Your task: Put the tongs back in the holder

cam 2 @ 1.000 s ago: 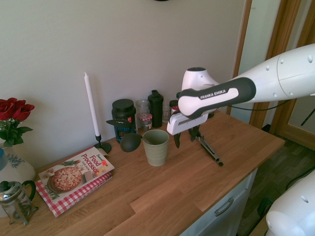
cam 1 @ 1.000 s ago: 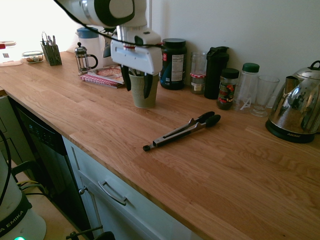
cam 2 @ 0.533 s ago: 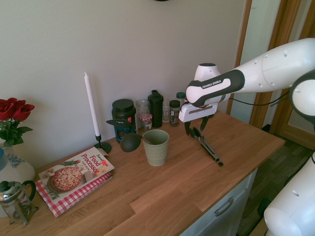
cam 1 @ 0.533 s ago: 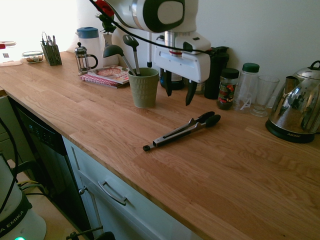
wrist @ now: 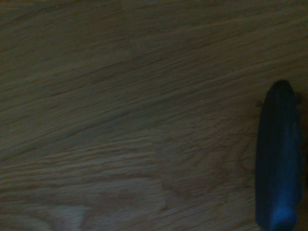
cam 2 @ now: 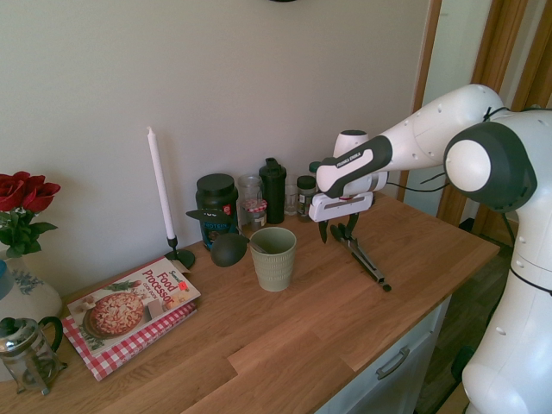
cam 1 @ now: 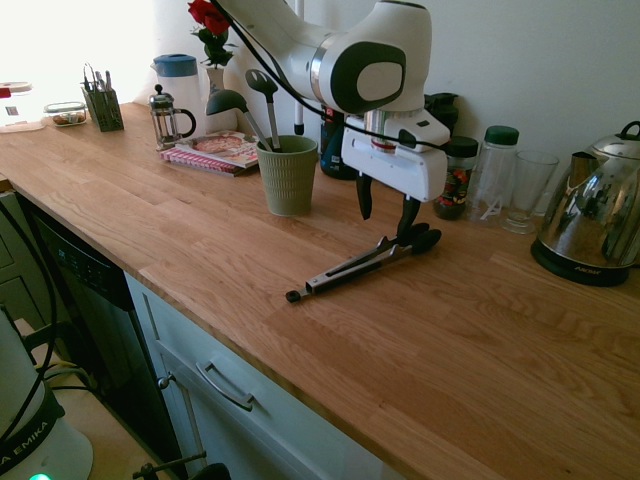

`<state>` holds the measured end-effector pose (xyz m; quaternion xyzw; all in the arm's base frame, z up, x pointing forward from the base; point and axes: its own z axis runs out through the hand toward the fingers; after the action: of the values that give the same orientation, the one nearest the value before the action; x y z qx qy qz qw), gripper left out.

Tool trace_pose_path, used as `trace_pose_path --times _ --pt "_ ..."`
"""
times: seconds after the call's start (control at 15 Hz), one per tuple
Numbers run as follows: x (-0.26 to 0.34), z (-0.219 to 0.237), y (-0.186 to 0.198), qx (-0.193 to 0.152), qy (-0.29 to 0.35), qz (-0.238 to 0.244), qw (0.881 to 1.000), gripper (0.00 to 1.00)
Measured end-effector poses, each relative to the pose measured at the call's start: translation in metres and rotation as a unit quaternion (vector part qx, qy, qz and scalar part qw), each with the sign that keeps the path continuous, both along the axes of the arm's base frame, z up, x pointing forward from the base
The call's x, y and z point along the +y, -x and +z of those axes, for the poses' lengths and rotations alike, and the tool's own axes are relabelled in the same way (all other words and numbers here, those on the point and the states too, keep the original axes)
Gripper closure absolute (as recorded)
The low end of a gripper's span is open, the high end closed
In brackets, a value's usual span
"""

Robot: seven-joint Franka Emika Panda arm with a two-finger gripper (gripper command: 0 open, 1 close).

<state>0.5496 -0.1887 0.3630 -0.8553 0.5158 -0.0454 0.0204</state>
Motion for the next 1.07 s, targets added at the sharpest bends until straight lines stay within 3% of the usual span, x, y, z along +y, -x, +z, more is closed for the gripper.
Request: trace_pose_path --times 0.2,0.27,1.07 --pt "-0.005 -0.010 -0.003 0.000 -0.006 -0.005 1.000 0.00" --pt "-0.003 -0.016 -0.005 -0.002 -0.009 -0.005 1.000 1.00" --pt "0.003 -0.024 -0.009 -0.002 -0.004 0.007 1.000 1.00"
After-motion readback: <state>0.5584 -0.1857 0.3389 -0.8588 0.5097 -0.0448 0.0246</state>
